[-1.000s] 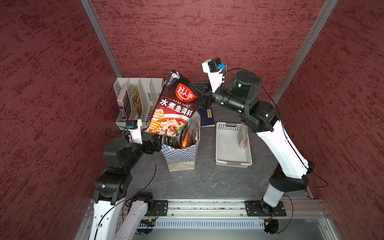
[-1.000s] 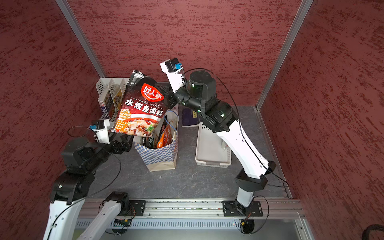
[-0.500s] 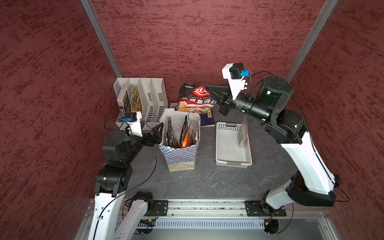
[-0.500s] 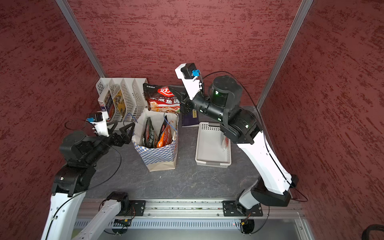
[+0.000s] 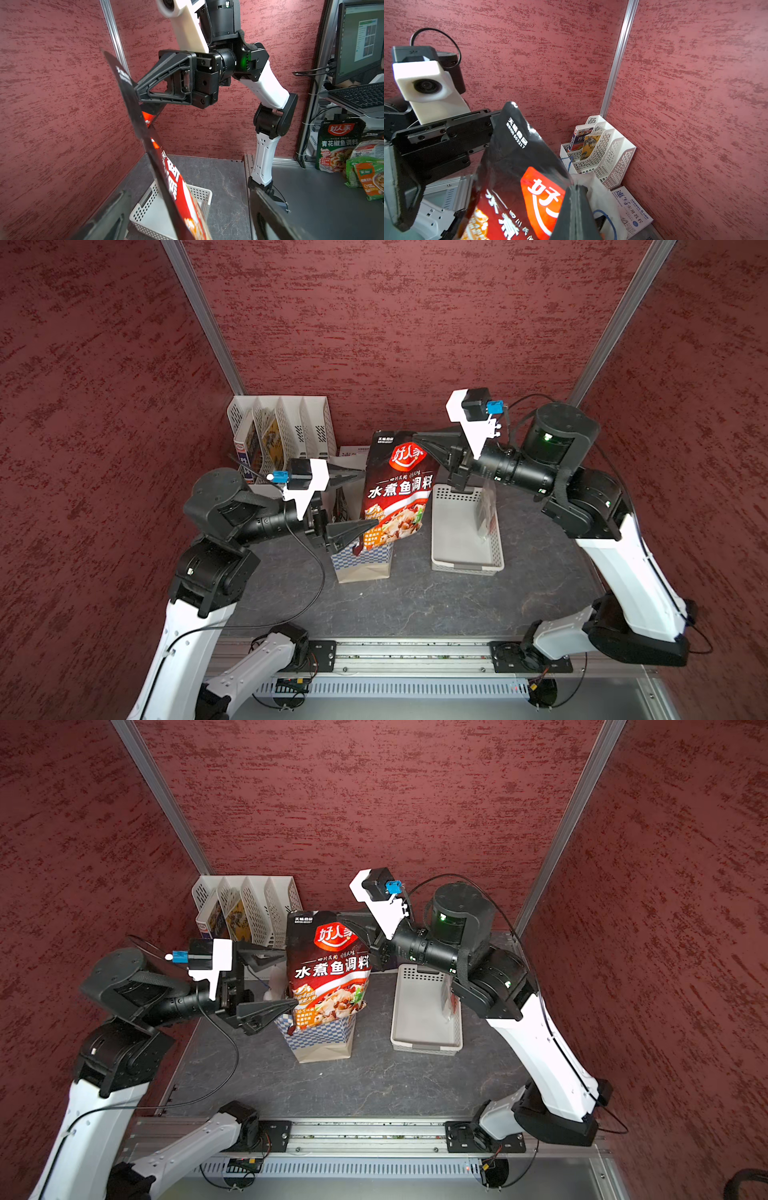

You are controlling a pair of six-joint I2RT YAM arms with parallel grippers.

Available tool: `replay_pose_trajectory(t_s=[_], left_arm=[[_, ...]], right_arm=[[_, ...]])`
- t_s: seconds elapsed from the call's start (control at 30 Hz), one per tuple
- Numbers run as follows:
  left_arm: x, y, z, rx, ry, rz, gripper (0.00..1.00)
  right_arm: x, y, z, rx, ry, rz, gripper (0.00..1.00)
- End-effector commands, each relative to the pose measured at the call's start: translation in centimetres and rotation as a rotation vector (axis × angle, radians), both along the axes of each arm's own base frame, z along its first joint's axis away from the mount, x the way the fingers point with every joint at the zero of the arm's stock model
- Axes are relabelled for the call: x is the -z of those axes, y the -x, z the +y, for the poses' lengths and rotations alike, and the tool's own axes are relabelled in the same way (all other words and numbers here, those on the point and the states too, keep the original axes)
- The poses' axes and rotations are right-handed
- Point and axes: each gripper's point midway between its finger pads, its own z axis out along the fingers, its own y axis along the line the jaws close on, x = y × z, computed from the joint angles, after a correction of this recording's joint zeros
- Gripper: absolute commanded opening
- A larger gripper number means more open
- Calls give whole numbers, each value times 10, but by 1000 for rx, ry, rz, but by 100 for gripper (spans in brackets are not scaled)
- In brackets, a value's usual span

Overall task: Place the condiment packets inside the bag
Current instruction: Adjust the condiment packet.

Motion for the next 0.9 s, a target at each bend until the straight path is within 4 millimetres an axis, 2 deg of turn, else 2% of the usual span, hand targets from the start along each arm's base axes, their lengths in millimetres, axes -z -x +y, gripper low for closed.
replay_pose_trajectory(t_s=[0.0,0.17,0.27,0.4,0.47,0.63,0.77,0.83,0.87], left_arm=[[11,-12,-1,-67,-52,49,83],[2,-37,-1,-196,-65,83,66],[6,-48,-5,-240,-104,95,62],[18,-42,-20,-177,-170,95,62],[21,-39,-25,-162,-190,84,59],[18,-44,-29,-204,-182,88,26],[12,-57,-20,-304,-151,107,0],[4,-69,-9,-407,-103,118,0],[-1,-76,-2,-468,-75,117,0]], right_arm=[[-23,16,-7,-39,-57,-61,0],[-21,18,-6,-55,-48,-57,0],[-20,19,-4,-65,-43,-54,0],[-17,19,-1,-76,-36,-47,0],[-15,18,0,-79,-29,-44,0],[-13,16,1,-74,-20,-37,0],[-13,6,-3,-12,-30,-19,1],[-12,0,-5,20,-36,-1,12],[-11,-3,-6,39,-39,10,24]])
